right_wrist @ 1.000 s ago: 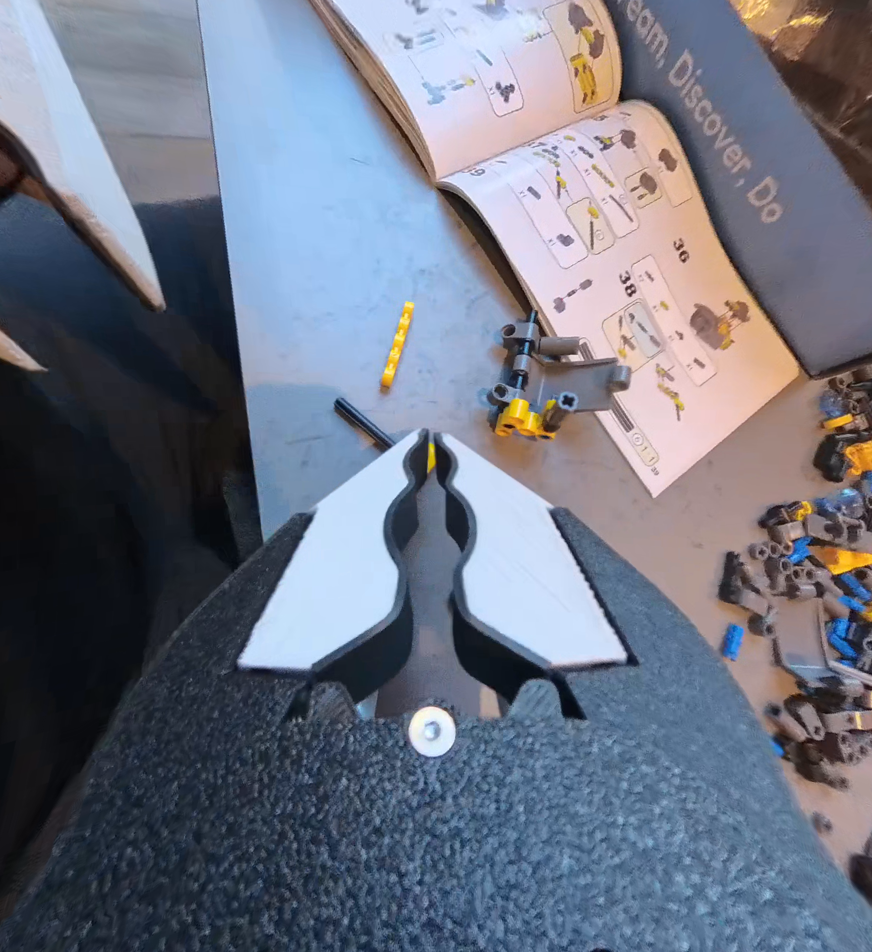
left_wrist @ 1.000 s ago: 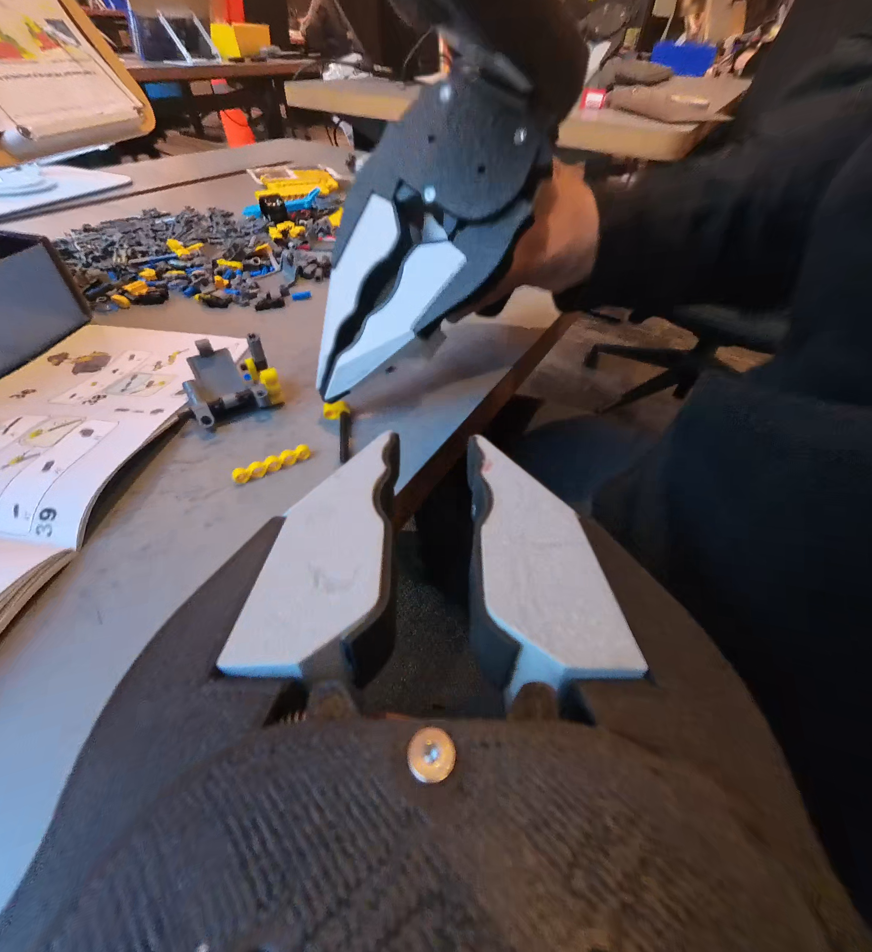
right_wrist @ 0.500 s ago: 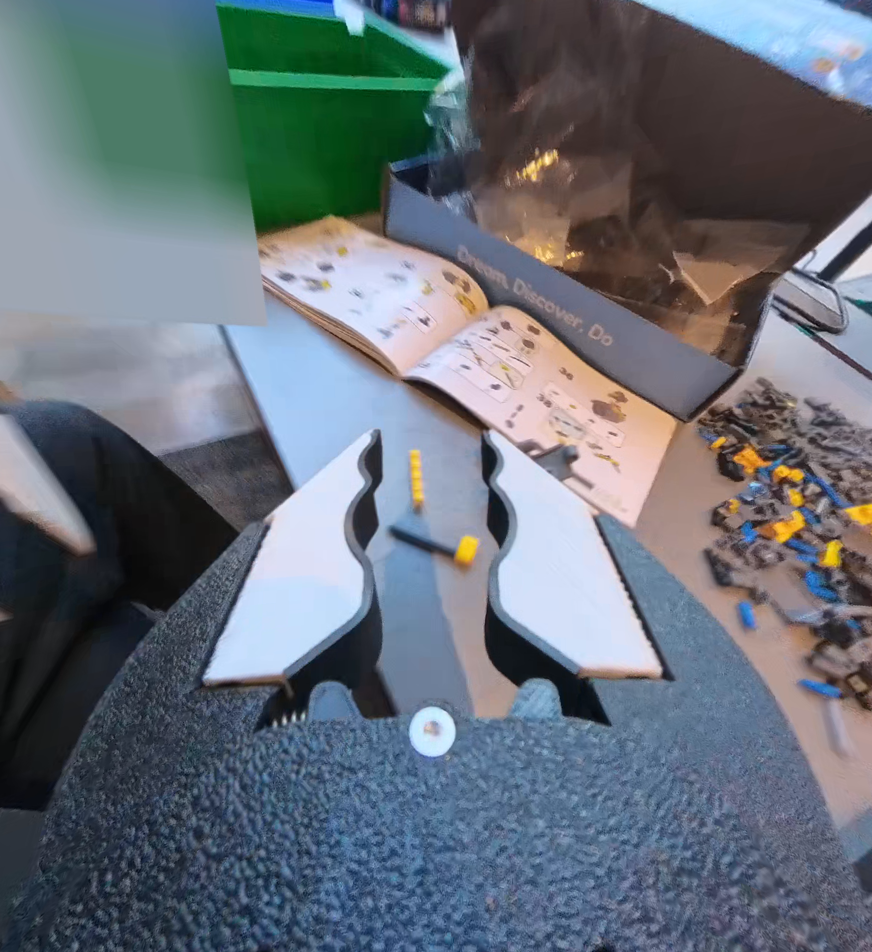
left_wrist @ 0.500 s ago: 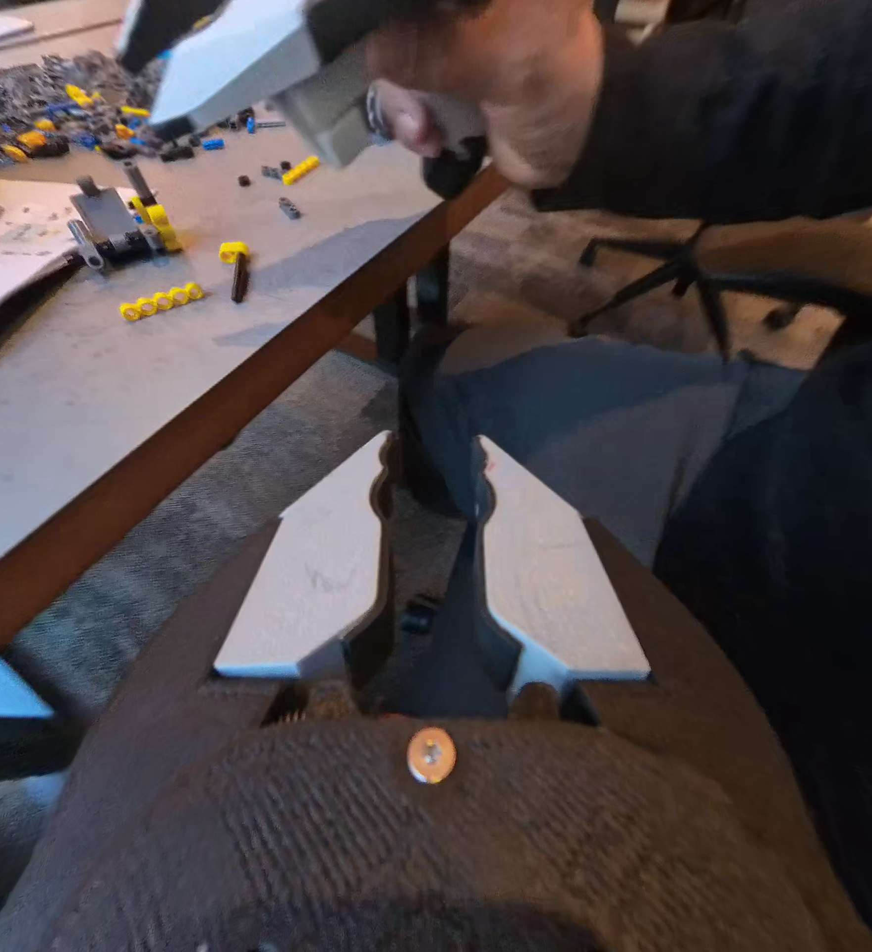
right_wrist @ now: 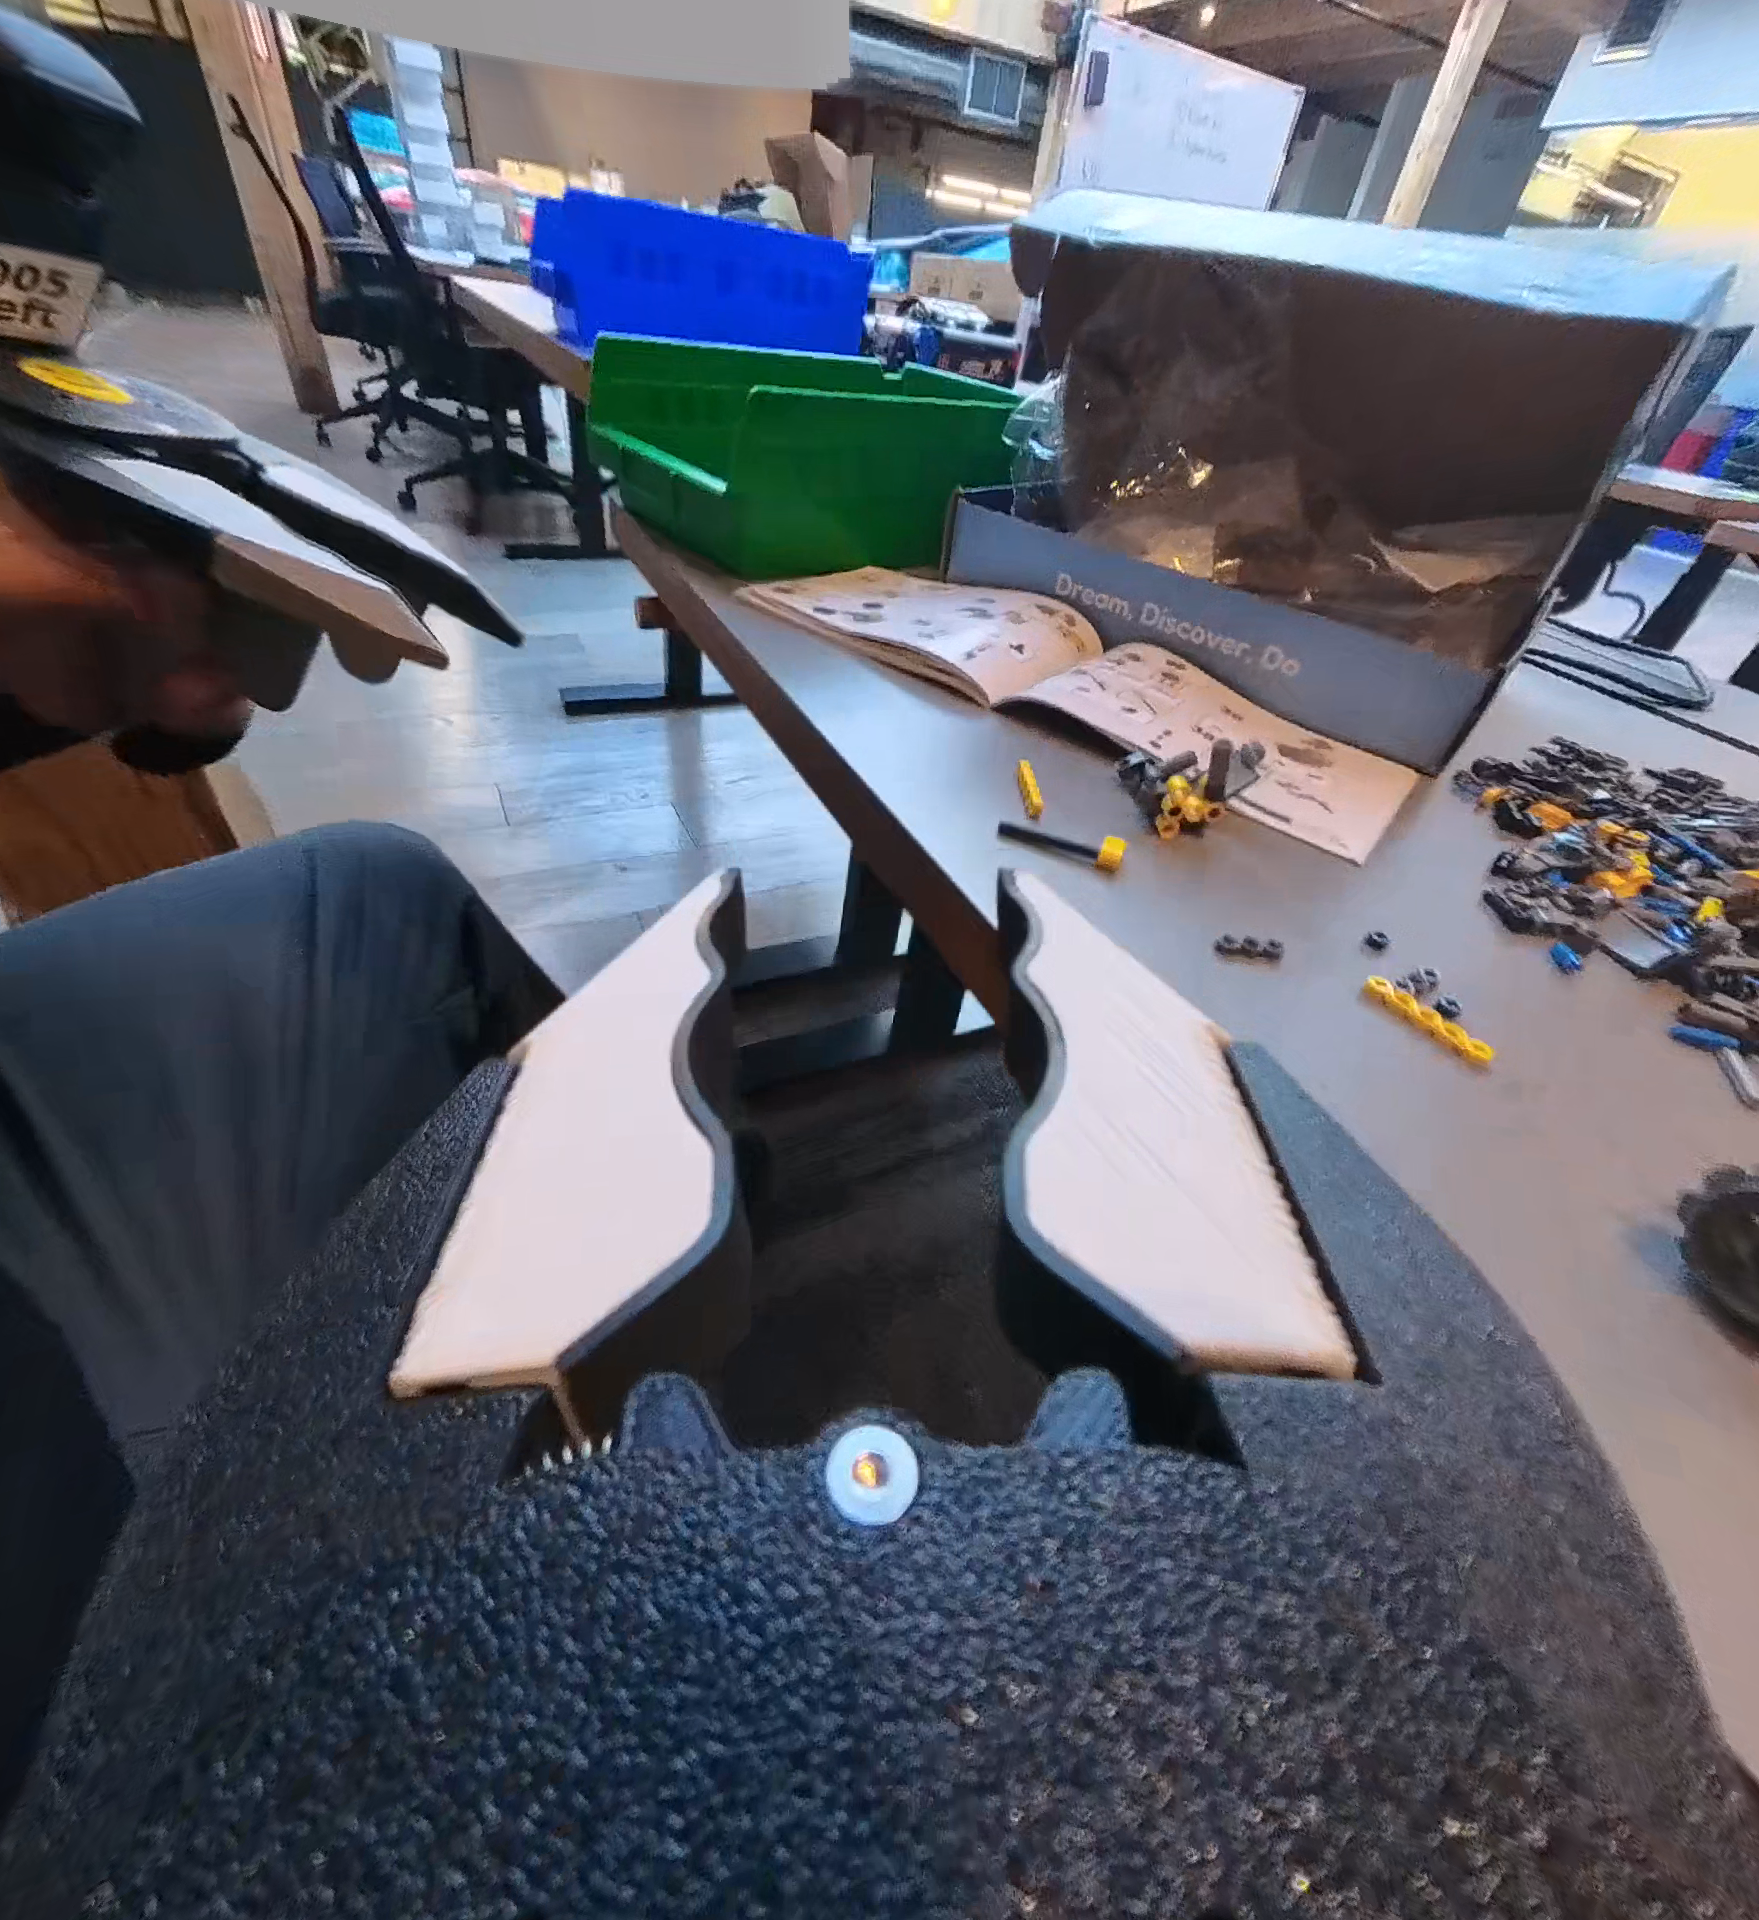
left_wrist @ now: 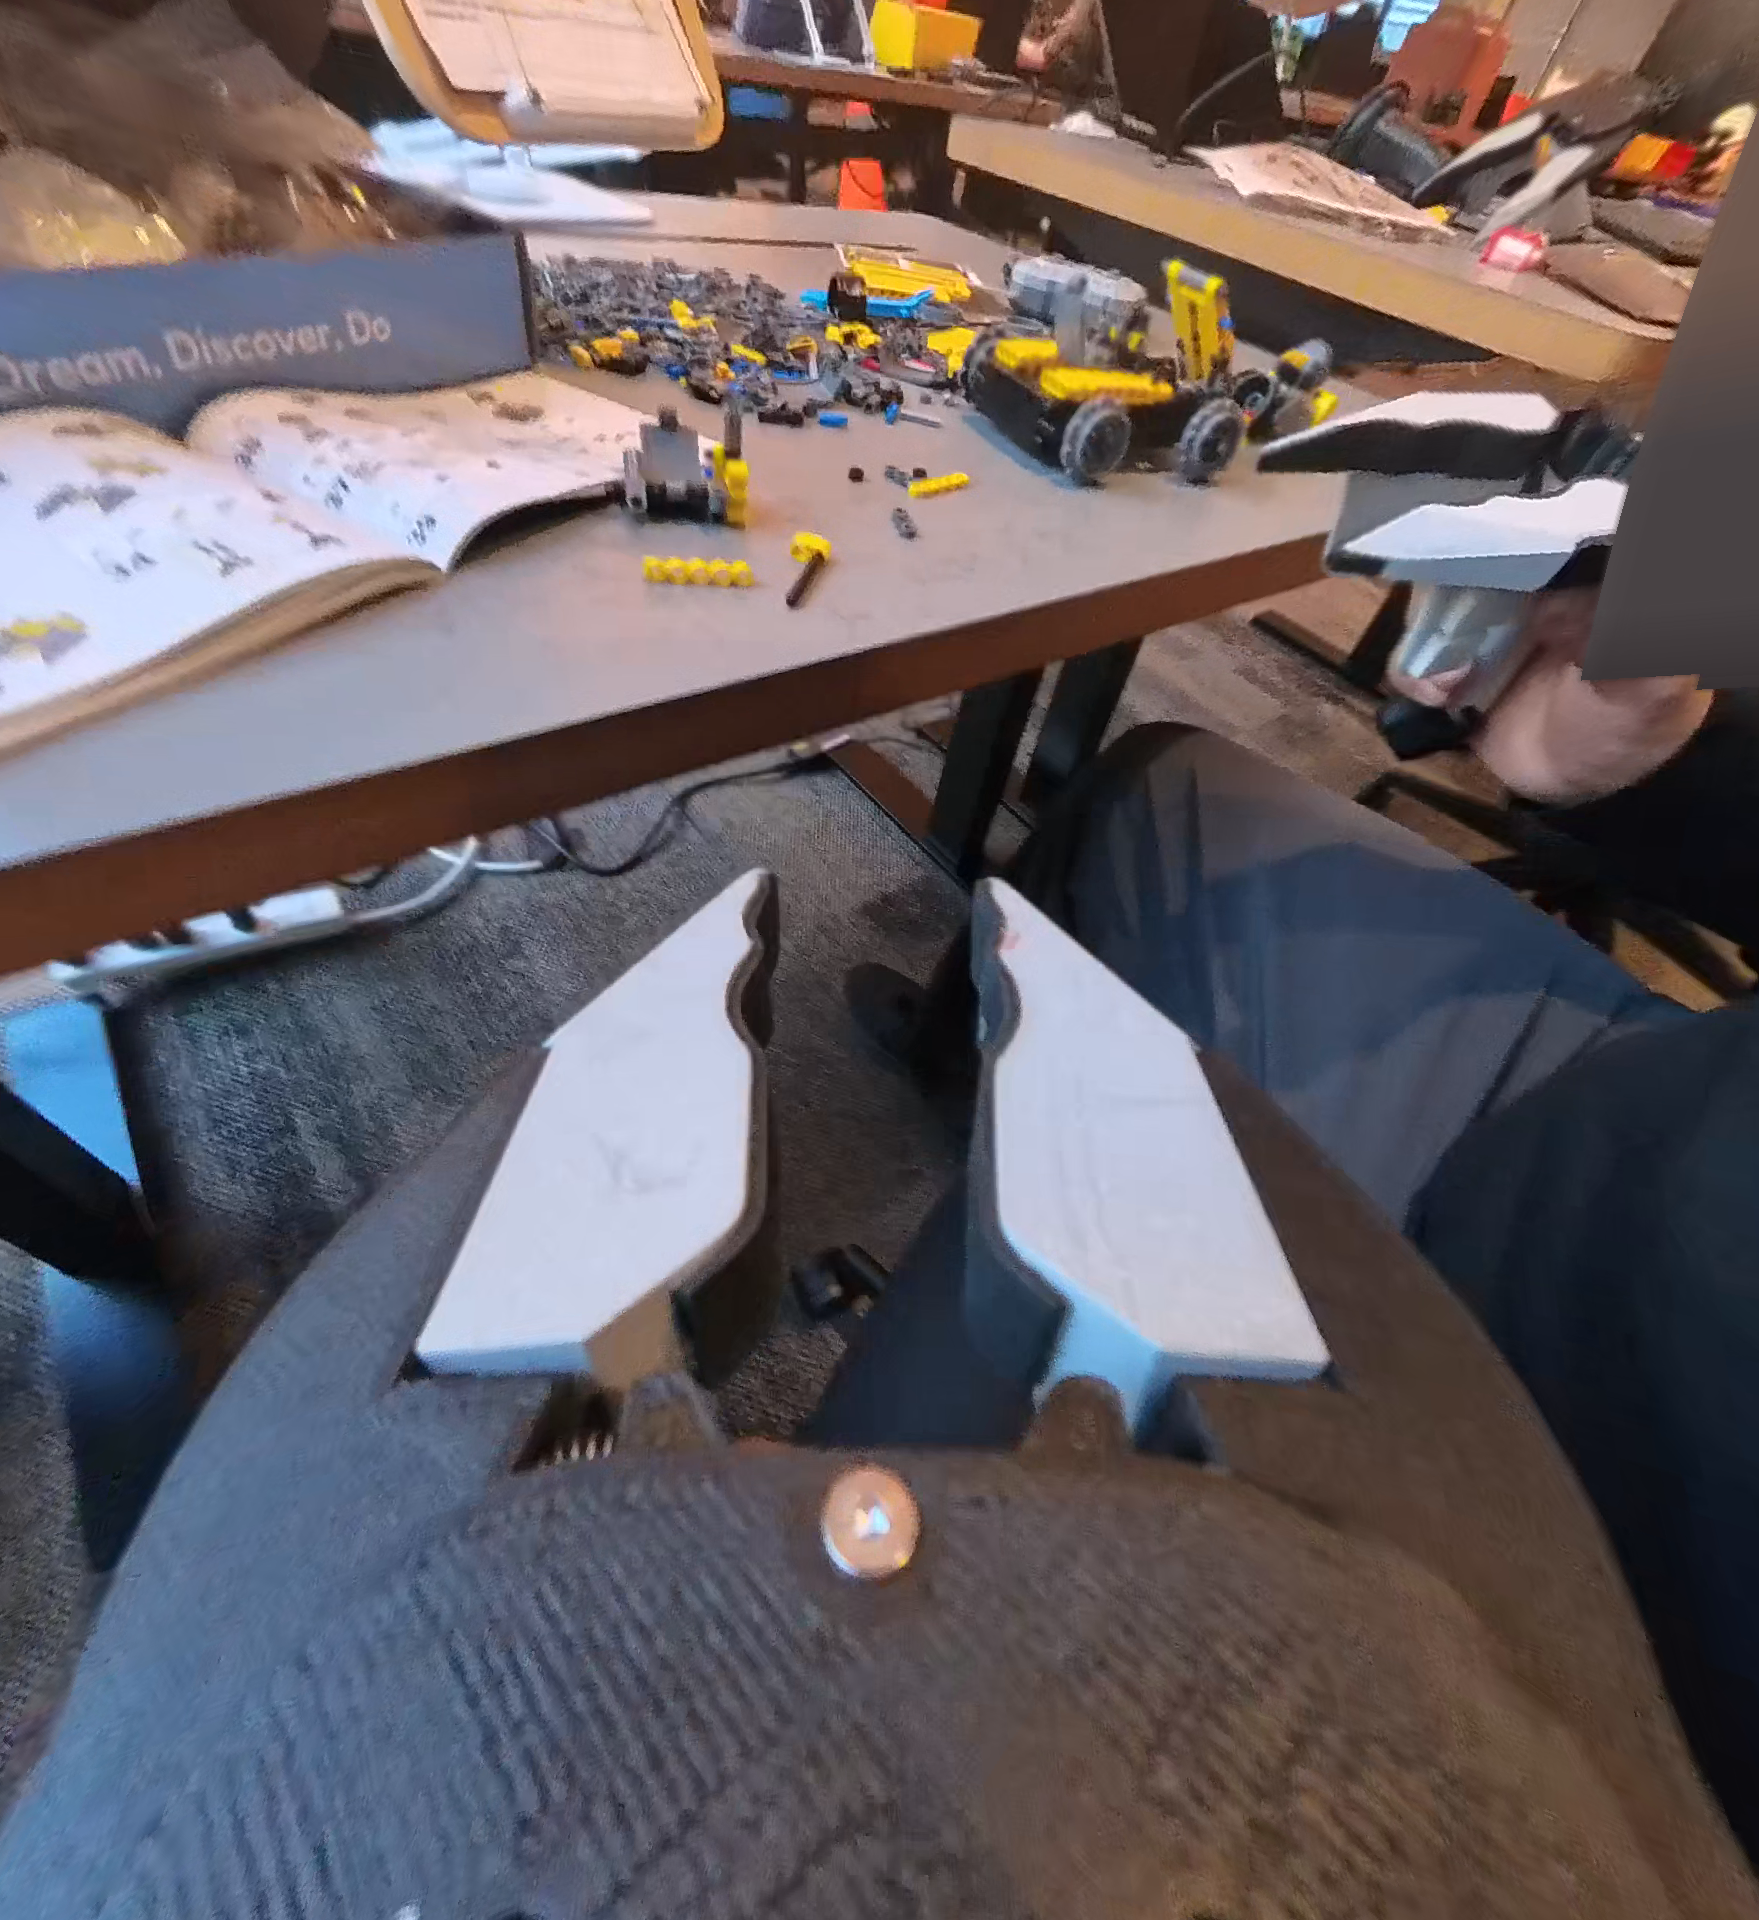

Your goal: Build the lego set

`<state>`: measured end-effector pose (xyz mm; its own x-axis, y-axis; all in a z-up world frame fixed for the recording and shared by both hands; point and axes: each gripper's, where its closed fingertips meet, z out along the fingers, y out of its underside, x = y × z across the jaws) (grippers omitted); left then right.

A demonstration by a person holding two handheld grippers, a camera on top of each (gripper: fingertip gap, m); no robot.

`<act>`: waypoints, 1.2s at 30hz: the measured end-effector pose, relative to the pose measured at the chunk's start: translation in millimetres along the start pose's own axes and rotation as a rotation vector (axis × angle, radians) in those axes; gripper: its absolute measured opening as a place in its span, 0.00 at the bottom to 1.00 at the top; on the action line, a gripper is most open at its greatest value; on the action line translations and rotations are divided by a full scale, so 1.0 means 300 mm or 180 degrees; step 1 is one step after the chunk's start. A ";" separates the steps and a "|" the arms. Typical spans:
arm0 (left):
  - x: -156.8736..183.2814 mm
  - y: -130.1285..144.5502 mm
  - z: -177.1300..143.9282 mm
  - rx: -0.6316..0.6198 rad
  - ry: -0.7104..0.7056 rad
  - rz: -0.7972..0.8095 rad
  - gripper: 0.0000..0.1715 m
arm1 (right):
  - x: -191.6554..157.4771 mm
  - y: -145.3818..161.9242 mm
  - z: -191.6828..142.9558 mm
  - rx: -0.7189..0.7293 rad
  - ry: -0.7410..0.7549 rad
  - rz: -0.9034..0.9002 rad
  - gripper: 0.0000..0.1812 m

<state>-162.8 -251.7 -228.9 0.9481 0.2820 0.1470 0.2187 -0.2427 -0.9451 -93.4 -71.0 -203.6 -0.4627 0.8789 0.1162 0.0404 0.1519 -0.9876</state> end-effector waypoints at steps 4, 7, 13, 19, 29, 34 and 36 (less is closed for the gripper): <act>0.033 -0.003 0.028 0.0039 0.0180 -0.0210 0.23 | -0.005 0.080 -0.042 -0.0226 0.0062 0.0087 0.27; 0.027 0.018 0.066 -0.0067 -0.0049 -0.0434 0.20 | -0.017 0.184 -0.098 -0.0565 0.0196 0.0176 0.28; 0.221 0.068 0.235 -0.0385 0.0182 -0.0611 0.15 | -0.038 0.381 -0.242 -0.1117 0.0727 0.0251 0.28; 0.362 0.042 0.364 -0.0509 0.0543 -0.0113 0.14 | 0.029 0.395 -0.222 -0.1152 0.1261 0.0723 0.27; 0.209 0.042 0.278 -0.0419 0.0290 -0.0403 0.20 | 0.026 0.251 -0.378 -0.0837 0.1391 0.0271 0.28; 0.141 0.077 0.173 -0.0378 -0.0113 -0.0520 0.21 | 0.017 0.281 -0.360 -0.0780 0.0840 0.0580 0.28; 0.117 0.091 0.138 -0.0380 -0.0352 -0.0358 0.21 | -0.018 0.229 -0.293 -0.0685 0.0537 0.0424 0.28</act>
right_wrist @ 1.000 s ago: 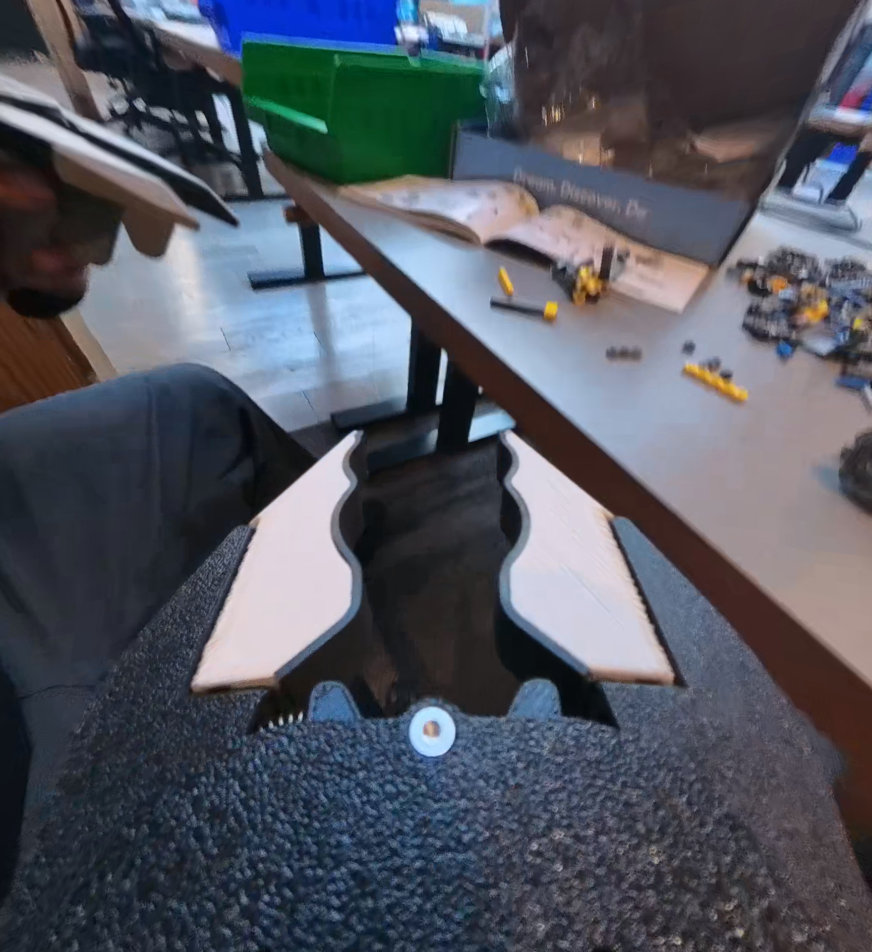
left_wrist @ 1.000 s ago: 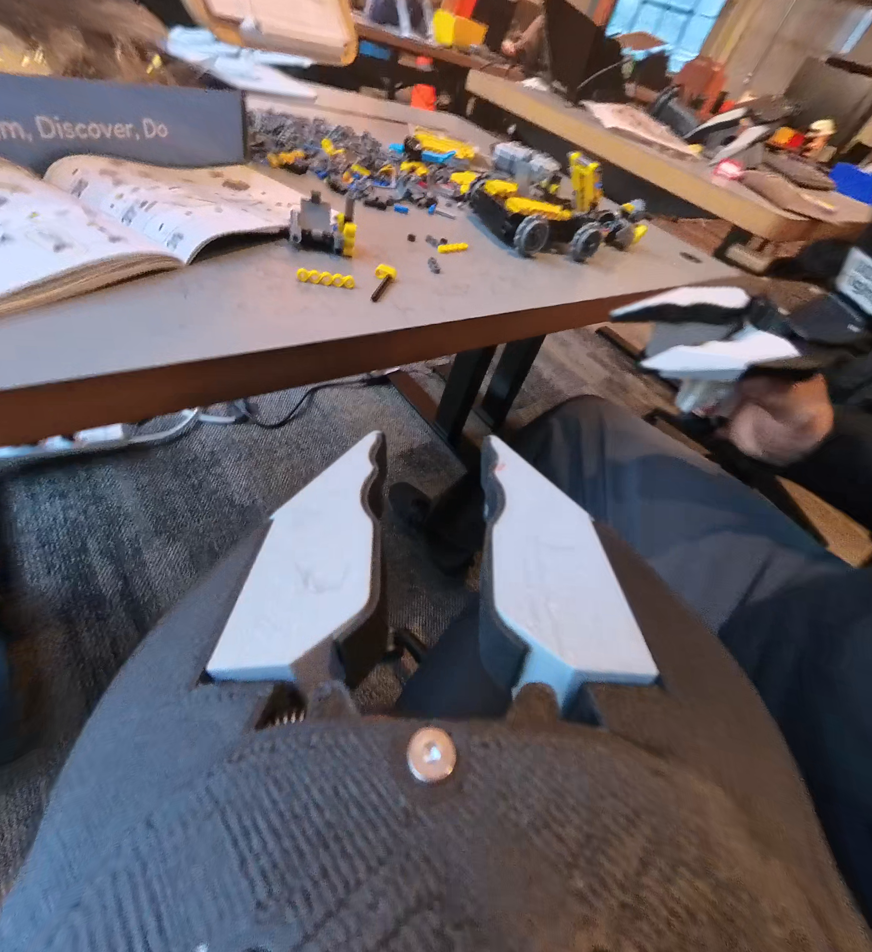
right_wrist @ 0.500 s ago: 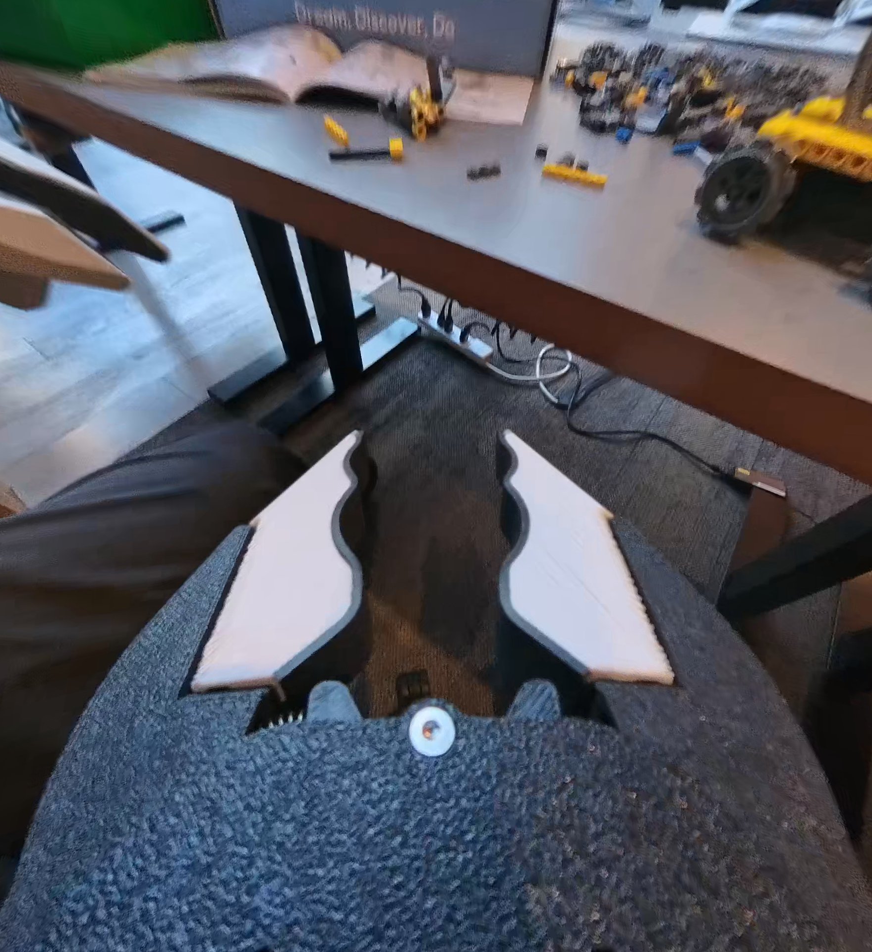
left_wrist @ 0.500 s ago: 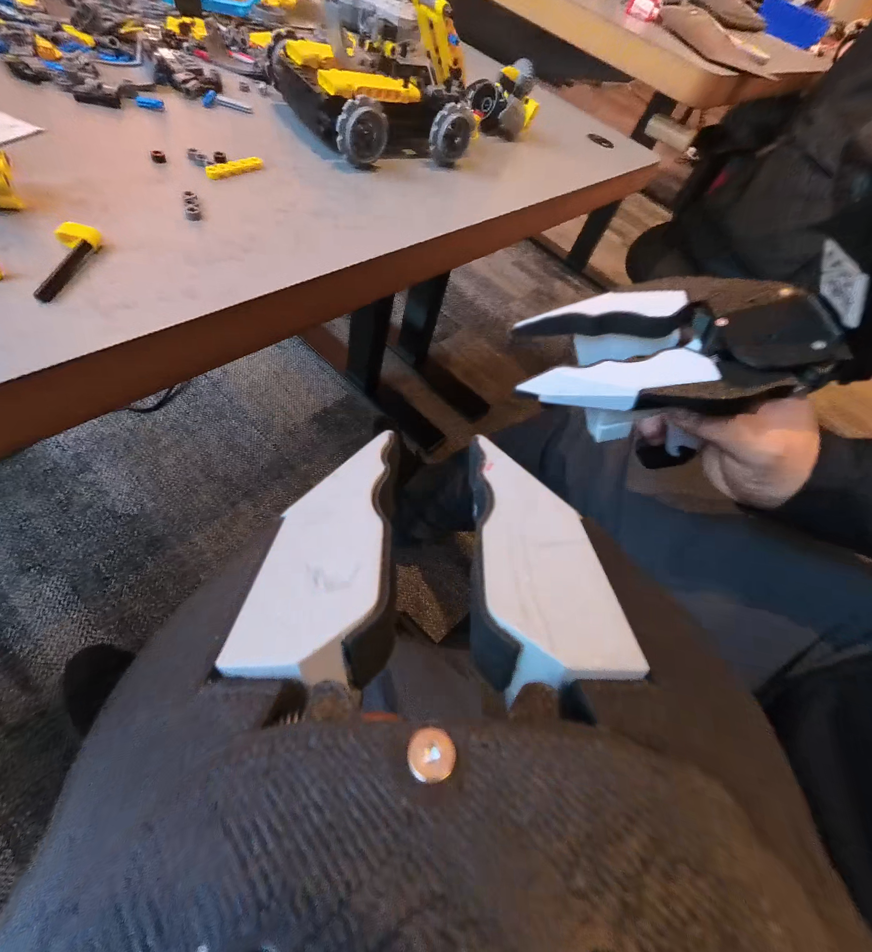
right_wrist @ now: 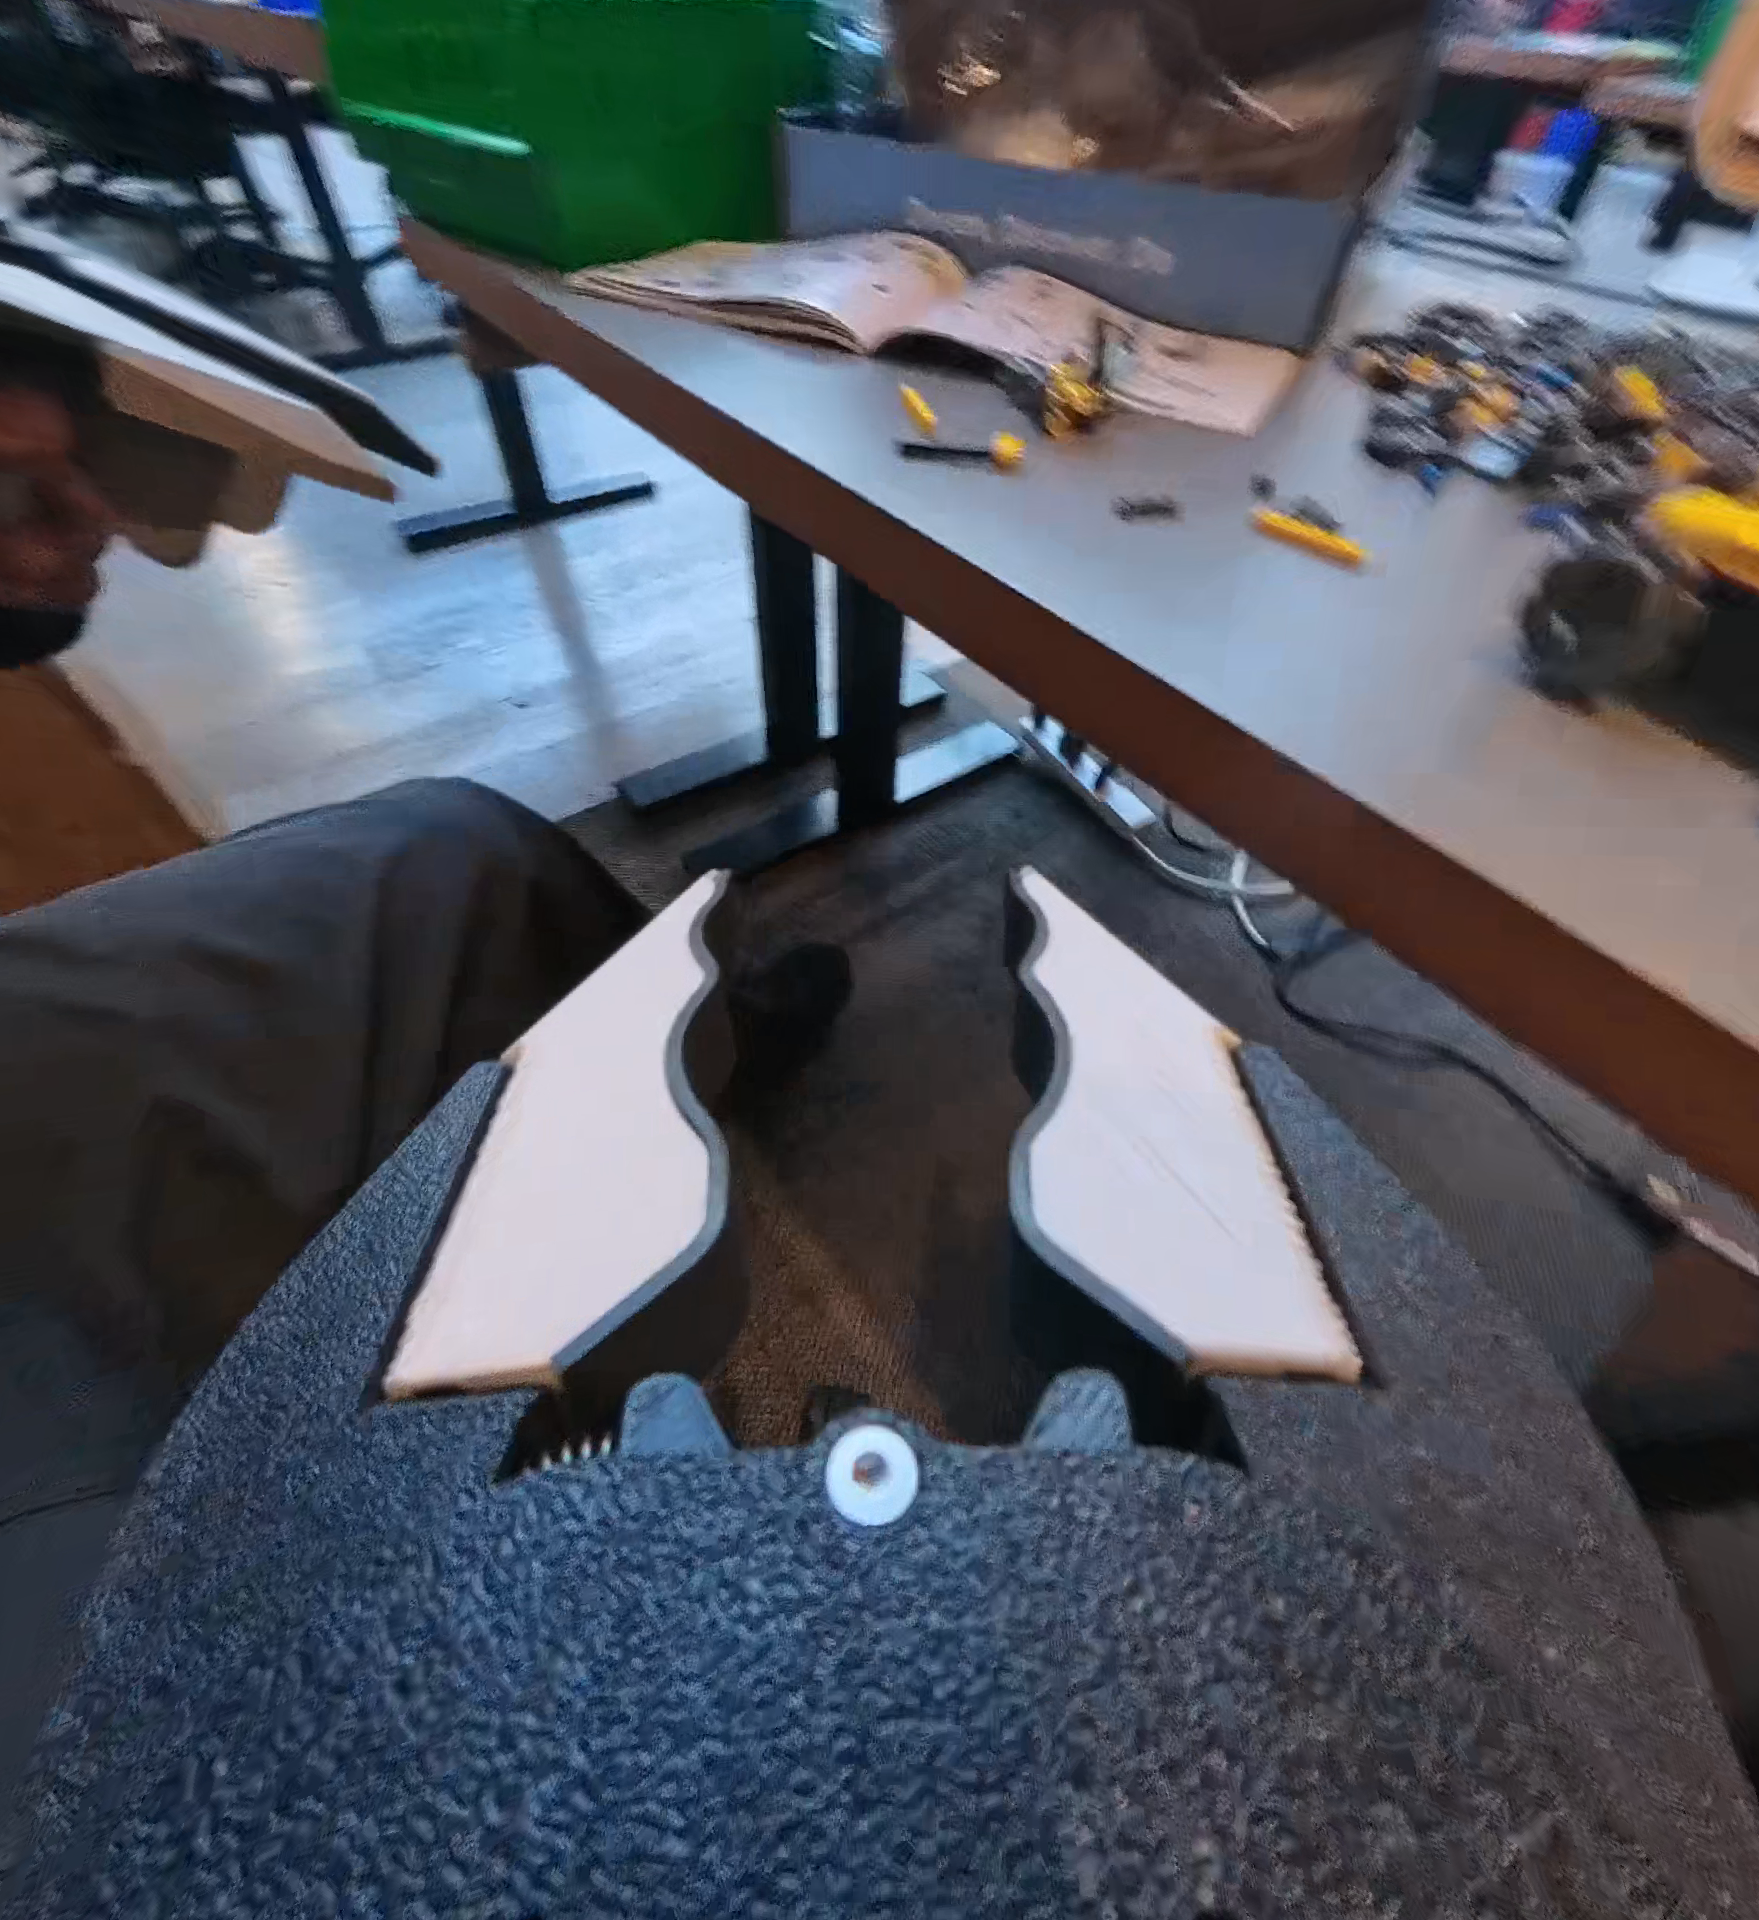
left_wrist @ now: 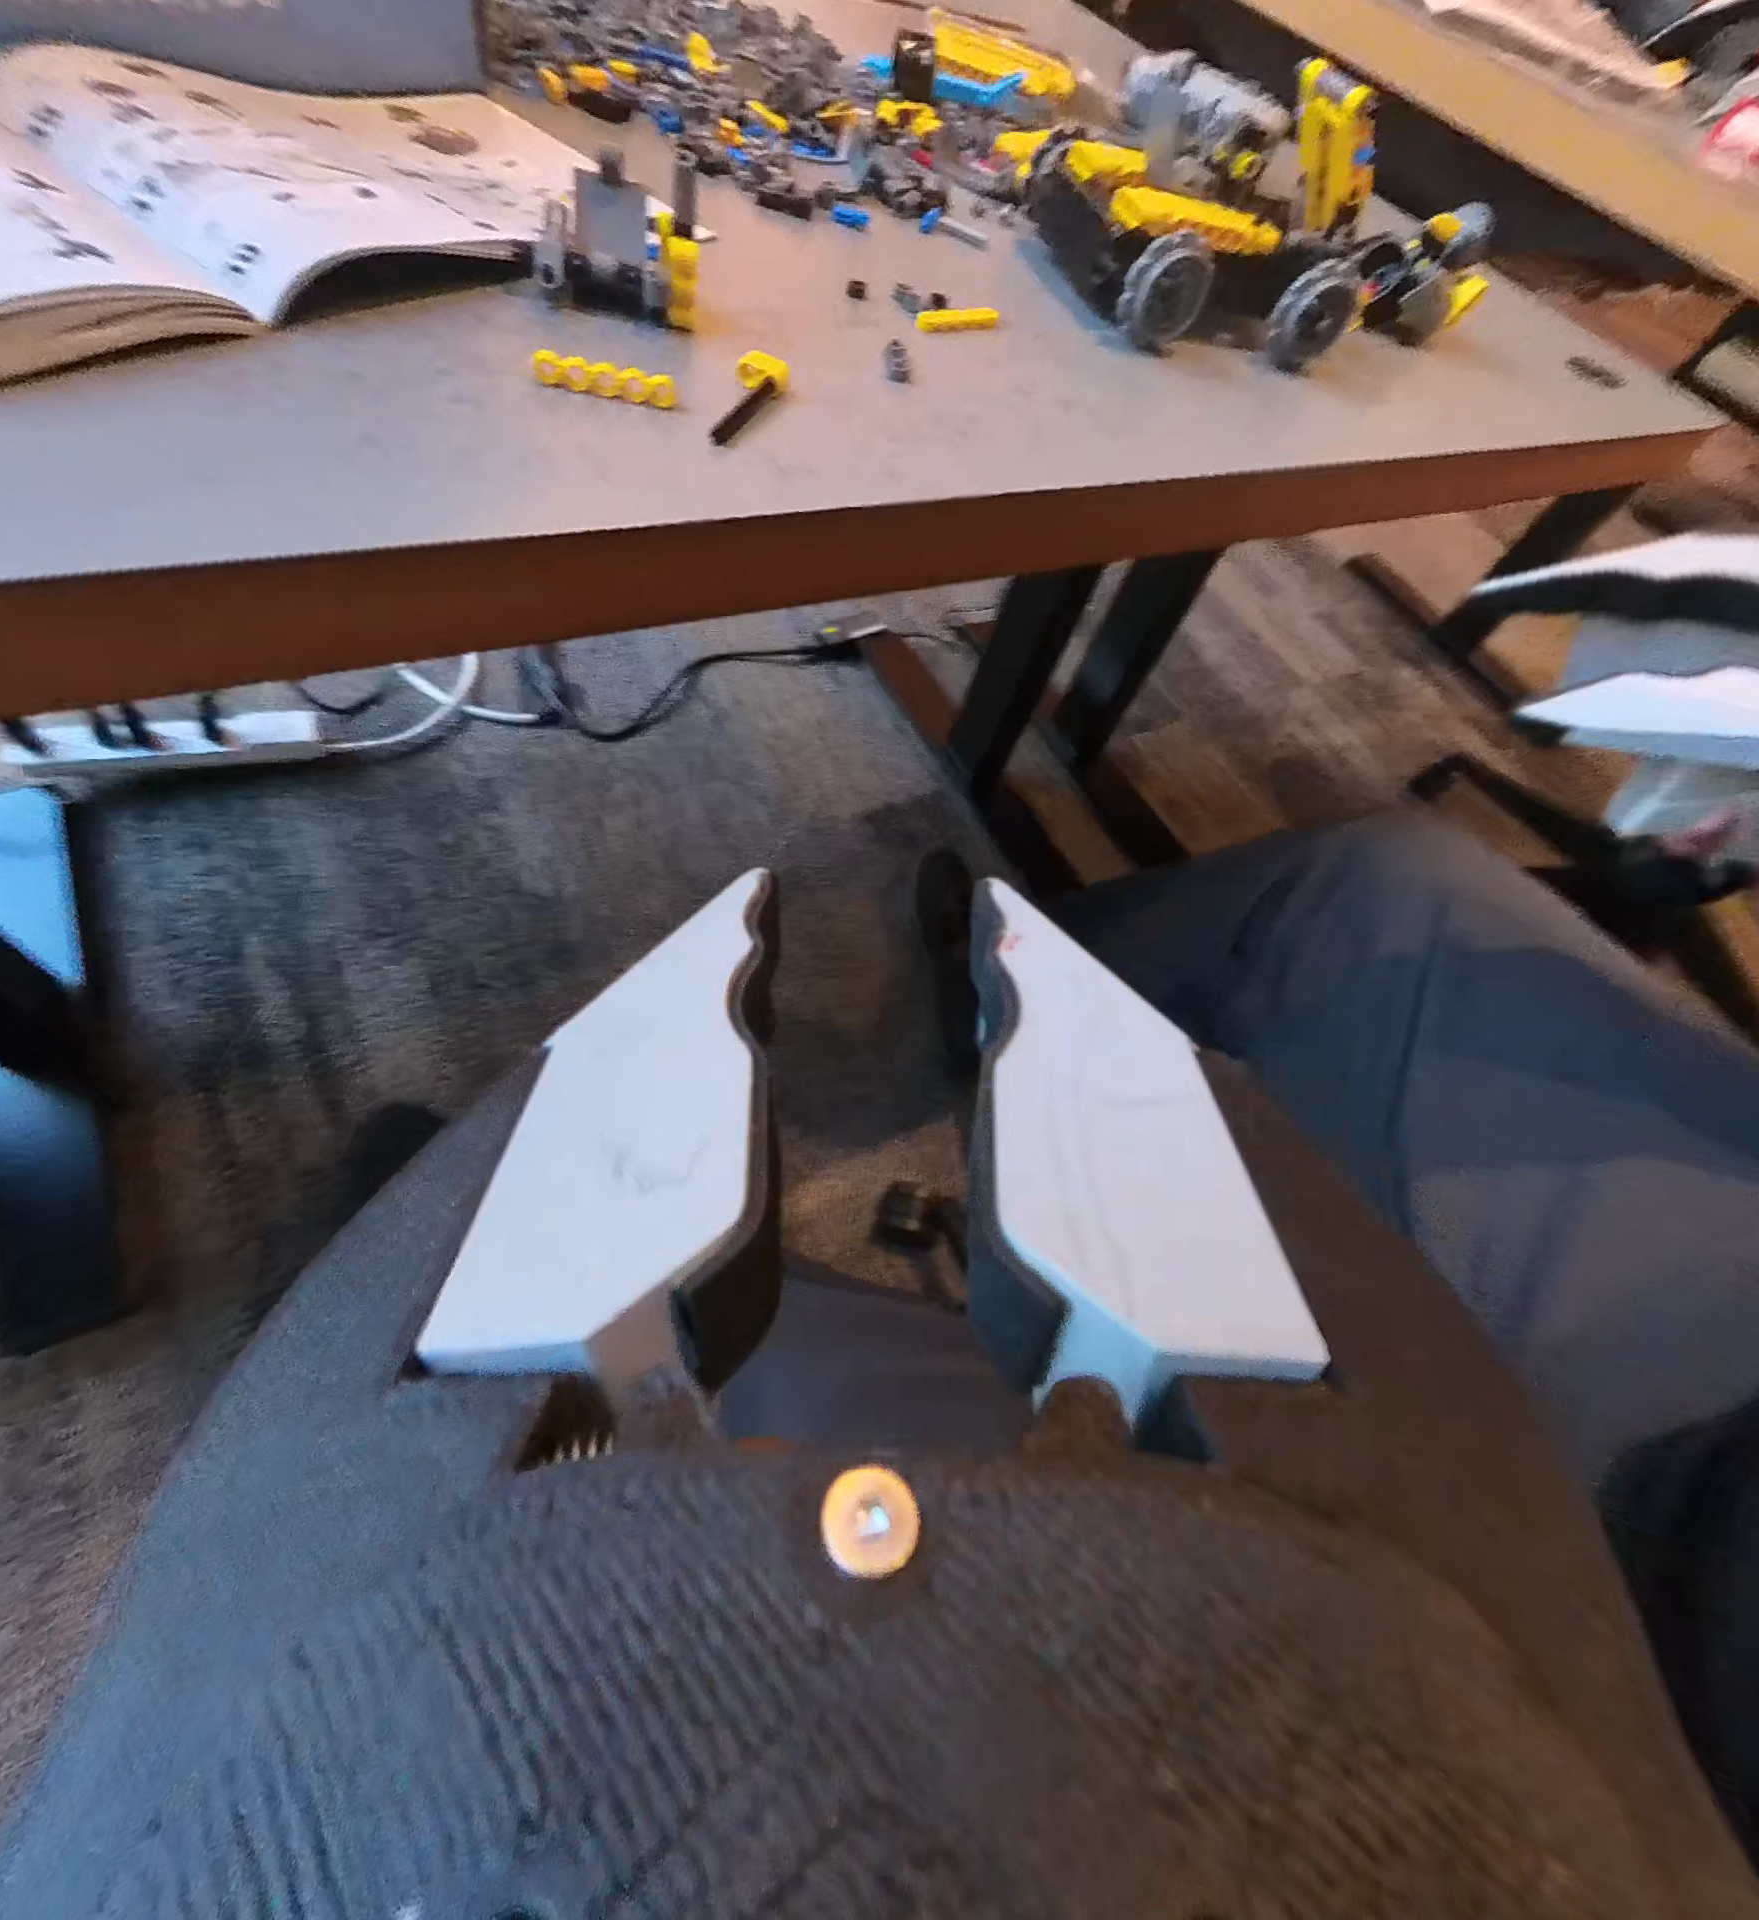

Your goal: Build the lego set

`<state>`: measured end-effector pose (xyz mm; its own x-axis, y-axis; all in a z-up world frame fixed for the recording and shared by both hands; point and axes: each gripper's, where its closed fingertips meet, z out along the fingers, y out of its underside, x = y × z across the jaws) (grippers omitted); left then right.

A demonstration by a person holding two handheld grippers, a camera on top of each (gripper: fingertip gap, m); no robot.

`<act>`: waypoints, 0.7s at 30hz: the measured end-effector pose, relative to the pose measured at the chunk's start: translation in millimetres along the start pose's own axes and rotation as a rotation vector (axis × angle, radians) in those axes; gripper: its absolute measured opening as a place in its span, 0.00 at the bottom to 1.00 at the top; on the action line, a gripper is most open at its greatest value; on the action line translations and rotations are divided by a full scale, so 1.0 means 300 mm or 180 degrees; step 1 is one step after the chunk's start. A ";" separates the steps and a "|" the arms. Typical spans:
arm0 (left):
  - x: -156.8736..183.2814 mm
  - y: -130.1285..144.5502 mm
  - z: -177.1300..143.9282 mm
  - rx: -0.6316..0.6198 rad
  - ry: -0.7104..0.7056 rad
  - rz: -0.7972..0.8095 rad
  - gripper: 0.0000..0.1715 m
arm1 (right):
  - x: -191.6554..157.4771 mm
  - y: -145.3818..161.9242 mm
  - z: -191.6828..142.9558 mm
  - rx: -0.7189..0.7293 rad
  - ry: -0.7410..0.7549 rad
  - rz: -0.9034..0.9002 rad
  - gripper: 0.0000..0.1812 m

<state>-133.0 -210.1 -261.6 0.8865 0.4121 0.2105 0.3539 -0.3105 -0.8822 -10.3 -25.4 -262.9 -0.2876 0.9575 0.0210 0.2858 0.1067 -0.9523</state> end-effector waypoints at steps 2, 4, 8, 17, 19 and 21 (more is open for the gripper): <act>-0.030 0.028 -0.027 -0.0021 -0.0204 0.0086 0.22 | -0.082 -0.039 0.056 0.0040 -0.0330 -0.0148 0.28; -0.057 0.065 -0.055 -0.0030 -0.0336 0.0064 0.22 | -0.190 -0.060 0.129 0.0053 -0.0729 -0.0196 0.28; -0.126 0.134 -0.073 -0.0012 -0.0561 -0.0029 0.23 | -0.300 -0.064 0.304 -0.0046 -0.1030 -0.0665 0.30; -0.226 0.282 0.012 -0.0540 -0.1428 -0.0020 0.23 | -0.174 -0.033 0.421 -0.0143 -0.0756 -0.0937 0.39; -0.223 0.296 0.033 -0.0666 -0.1491 -0.0148 0.25 | -0.119 -0.008 0.432 -0.0248 -0.0617 -0.1004 0.42; -0.226 0.290 0.046 -0.0787 -0.1604 -0.0167 0.25 | -0.060 0.000 0.426 -0.0276 -0.0477 -0.1130 0.42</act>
<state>-166.5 -253.2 -358.4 0.6351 0.7719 -0.0292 0.5069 -0.4450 -0.7383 -121.9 -76.9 -302.1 -0.5110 0.8078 0.2937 0.2188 0.4527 -0.8644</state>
